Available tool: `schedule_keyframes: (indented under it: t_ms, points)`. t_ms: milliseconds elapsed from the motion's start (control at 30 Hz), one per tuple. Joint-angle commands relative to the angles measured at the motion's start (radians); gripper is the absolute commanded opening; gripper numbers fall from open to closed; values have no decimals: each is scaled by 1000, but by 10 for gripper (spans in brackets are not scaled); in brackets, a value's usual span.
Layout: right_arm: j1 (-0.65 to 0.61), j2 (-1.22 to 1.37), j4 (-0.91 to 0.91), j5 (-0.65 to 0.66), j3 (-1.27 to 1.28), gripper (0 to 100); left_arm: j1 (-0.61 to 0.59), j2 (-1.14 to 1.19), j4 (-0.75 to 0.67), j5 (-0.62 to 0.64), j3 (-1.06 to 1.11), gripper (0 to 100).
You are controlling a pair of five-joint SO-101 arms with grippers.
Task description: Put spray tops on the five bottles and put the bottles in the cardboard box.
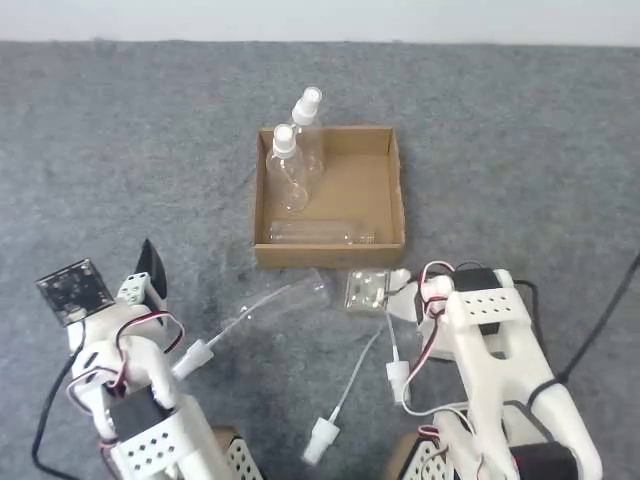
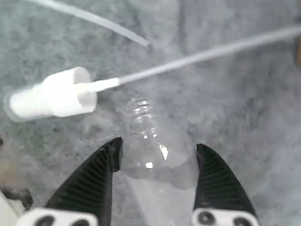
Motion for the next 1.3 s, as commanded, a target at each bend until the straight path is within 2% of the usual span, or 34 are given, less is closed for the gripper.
schedule_keyframes:
  t_ms: [0, 167, 267, 467, 833, 933, 1000, 1200, 1267]
  points:
    - [33, -50, -15, -178, -61, 108, 3, -12, 20, -6, -10, 272]
    - [33, -41, -15, -364, -63, 113, 3, -12, 20, -6, -10, 272]
    - [31, -41, -5, -370, -61, 124, 2, -12, 20, -6, -10, 272]
    - [35, -41, -5, -367, -61, 258, 2, -12, 20, -6, -10, 272]
    - [36, -39, -5, -133, -20, 260, 2, -12, 20, -6, -10, 272]
    - [38, -39, -12, -112, -5, 258, 2, -12, 20, -6, -10, 272]
    - [38, -44, -5, -112, -5, 235, 2, -12, 20, -6, -10, 272]
    - [38, -51, -5, -120, -12, 84, 2, -12, 21, -6, -10, 272]
    - [38, -51, -4, -160, -20, 52, 2, -12, 21, -6, -10, 272]
